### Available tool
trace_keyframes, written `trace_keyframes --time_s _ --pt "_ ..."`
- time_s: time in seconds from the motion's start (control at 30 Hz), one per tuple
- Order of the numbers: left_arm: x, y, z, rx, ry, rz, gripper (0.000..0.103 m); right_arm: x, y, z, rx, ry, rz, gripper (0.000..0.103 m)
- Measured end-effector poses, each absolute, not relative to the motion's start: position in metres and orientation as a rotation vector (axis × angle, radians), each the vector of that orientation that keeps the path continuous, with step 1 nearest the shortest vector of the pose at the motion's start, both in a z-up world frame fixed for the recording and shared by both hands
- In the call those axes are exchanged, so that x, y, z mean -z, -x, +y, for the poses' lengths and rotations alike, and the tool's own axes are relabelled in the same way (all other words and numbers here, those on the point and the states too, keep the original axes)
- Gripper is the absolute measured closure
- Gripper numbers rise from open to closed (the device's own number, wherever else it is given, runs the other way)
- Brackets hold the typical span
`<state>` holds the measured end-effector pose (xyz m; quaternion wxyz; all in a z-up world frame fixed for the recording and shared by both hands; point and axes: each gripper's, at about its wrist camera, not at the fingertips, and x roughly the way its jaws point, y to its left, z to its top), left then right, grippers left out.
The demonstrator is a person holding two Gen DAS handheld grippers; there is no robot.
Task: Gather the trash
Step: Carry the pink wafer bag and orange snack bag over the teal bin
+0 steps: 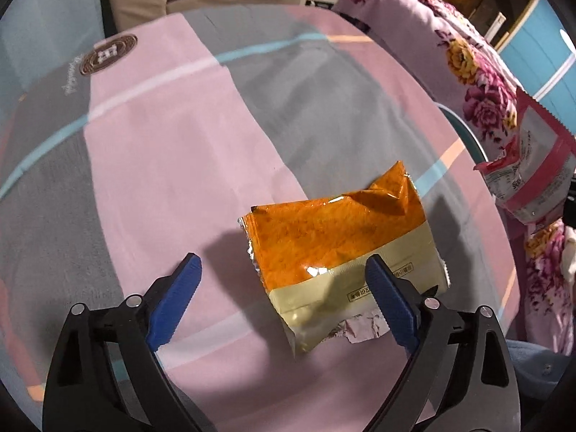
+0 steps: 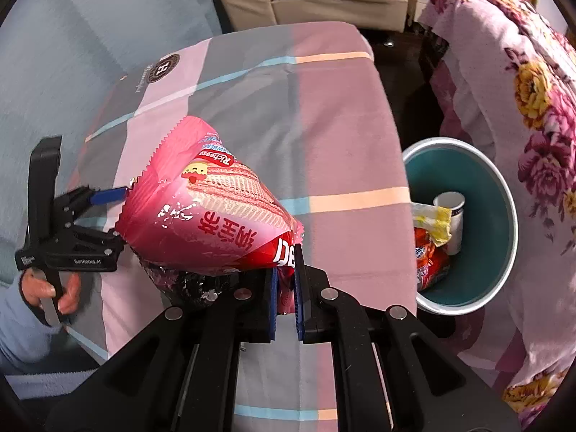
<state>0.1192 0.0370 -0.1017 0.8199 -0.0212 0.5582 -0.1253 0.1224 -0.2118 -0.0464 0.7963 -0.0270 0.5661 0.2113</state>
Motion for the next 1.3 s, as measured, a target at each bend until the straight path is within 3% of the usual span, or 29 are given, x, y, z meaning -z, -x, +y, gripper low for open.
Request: trace_keyframes --time_s 0.03,0.07,0.1,0.2,0.37,1.3 --pt "0.100 -0.117 0.035 0.265 0.040 1.177 0.035 0.046 -0.123 -0.213 -0.450 0.055 1.215 0.096" --pt "0.098 -0.115 0.033 0.266 0.040 1.175 0.066 0.046 -0.123 -0.214 -0.447 0.050 1.213 0.096" --pt "0.097 -0.115 0.031 0.268 0.044 1.181 0.082 0.046 -0.123 -0.215 -0.443 0.045 1.210 0.096" --pt "0.088 -0.109 0.022 0.243 0.022 1.147 0.091 0.046 -0.123 -0.218 -0.435 0.033 1.198 0.096" --pt "0.064 -0.103 0.010 0.226 0.047 1.080 0.095 0.044 -0.120 -0.231 -0.406 0.007 1.184 0.096" --pt "-0.019 -0.139 -0.113 0.314 0.108 0.901 0.098 0.025 -0.132 -0.393 -0.212 -0.257 1.034 0.096"
